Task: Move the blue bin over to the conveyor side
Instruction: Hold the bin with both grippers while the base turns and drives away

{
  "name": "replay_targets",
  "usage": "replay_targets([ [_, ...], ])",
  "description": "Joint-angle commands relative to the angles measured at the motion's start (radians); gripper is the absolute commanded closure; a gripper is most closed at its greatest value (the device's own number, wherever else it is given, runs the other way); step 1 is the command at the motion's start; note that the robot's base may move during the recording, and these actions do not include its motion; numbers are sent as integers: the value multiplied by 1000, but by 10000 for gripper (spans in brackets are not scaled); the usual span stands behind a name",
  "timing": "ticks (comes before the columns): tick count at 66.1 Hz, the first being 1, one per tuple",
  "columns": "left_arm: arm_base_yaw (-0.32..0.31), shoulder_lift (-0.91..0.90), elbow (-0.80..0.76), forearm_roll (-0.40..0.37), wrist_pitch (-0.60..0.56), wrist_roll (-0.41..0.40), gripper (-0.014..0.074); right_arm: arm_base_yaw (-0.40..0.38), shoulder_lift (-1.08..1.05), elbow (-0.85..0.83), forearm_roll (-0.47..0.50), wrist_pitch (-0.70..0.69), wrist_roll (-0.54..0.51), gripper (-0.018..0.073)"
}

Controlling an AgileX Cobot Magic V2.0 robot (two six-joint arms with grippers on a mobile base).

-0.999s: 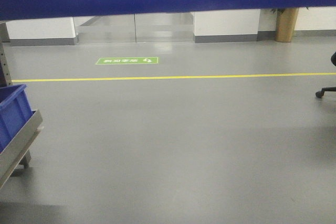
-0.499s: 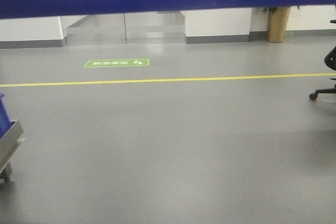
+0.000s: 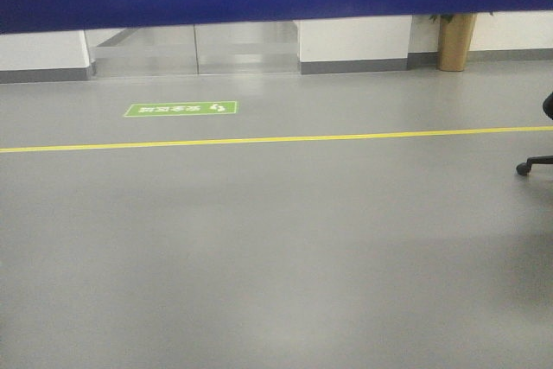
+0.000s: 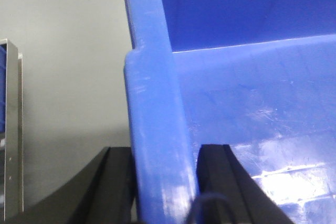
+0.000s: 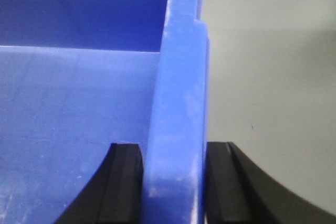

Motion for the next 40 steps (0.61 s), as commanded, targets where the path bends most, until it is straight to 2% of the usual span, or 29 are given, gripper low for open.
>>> replay_targets([
  [1, -9, -15, -22, -6, -81, 16, 613, -3, -15, -17, -10, -106, -19, 638],
  [40, -9, -15, -22, -3, -81, 16, 613, -3, -15, -17, -10, -118, -19, 638],
])
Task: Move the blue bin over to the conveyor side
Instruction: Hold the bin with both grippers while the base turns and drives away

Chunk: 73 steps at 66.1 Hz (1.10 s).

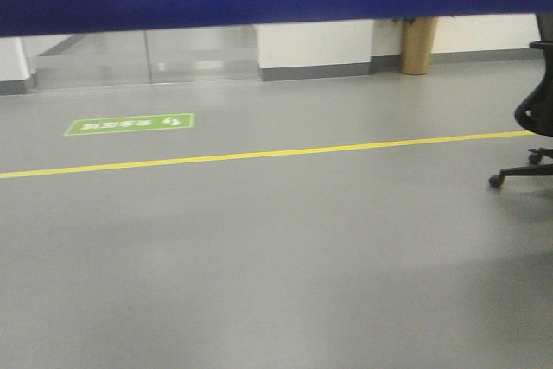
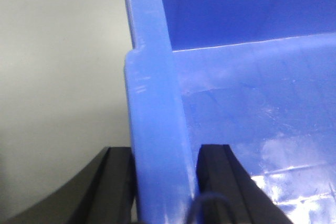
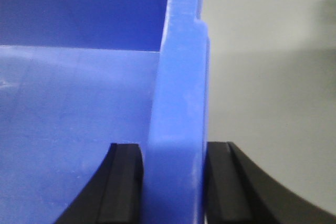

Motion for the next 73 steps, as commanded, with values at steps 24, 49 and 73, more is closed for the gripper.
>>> replay_targets([
  [24, -9, -15, -22, -4, -81, 16, 613, -3, -15, -17, -13, -108, -19, 638],
  [49, -9, -15, -22, 3, -81, 16, 613, -3, -15, -17, -13, -108, -19, 638],
  [73, -9, -15, -22, 9, -81, 16, 613, -3, -15, -17, -13, -108, -19, 638],
])
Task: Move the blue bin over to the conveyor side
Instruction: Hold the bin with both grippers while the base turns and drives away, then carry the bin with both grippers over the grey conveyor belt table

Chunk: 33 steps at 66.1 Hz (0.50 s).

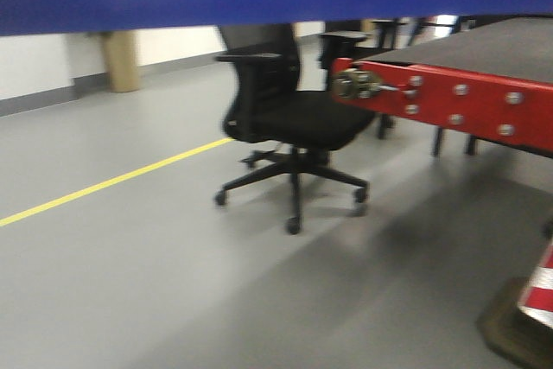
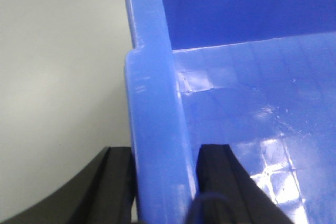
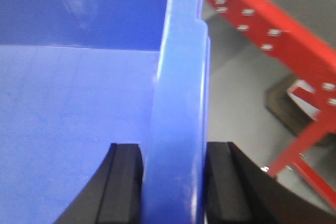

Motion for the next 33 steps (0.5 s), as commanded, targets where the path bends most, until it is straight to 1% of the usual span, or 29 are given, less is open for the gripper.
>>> replay_targets([
  [1, -9, -15, -20, 1, -81, 16, 613, -3, -16, -17, -15, -104, -19, 638],
  [33, -9, -15, -20, 1, -81, 16, 613, -3, -16, -17, -15, -104, -19, 638],
])
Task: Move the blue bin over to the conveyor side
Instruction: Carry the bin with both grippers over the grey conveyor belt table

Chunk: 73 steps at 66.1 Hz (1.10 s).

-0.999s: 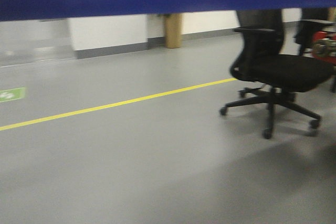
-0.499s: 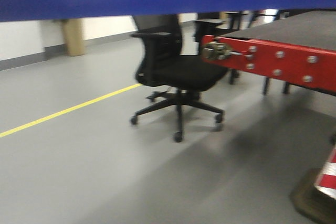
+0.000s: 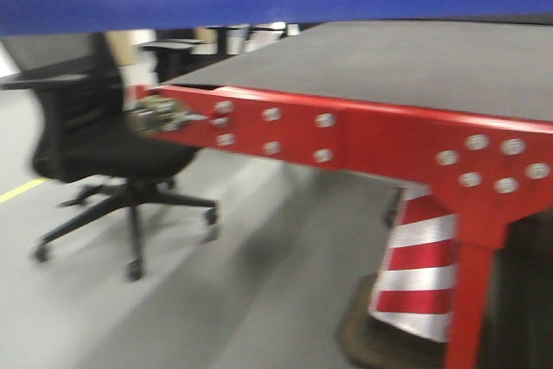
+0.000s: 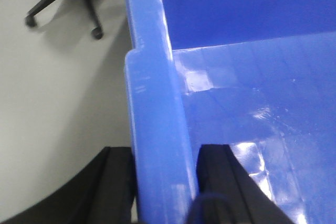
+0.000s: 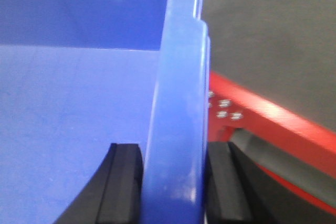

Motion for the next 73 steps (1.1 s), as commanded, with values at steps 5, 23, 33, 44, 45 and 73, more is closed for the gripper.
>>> replay_targets([
  [5, -9, -15, -20, 1, -81, 16, 613, -3, -16, -17, -15, -104, -19, 638],
  [23, -9, -15, -20, 16, -81, 16, 613, -3, -16, -17, -15, -105, -19, 638],
  [33, -9, -15, -20, 54, -81, 16, 613, -3, -16, -17, -15, -105, -19, 638],
  [44, -9, -15, -20, 94, -81, 16, 613, -3, -16, -17, -15, -105, -19, 638],
  [45, -9, -15, -20, 98, -81, 16, 613, -3, -16, -17, -15, -105, -19, 638],
  [73, -9, -12, -20, 143, -81, 16, 613, -3, -16, -17, -15, -105, -19, 638],
])
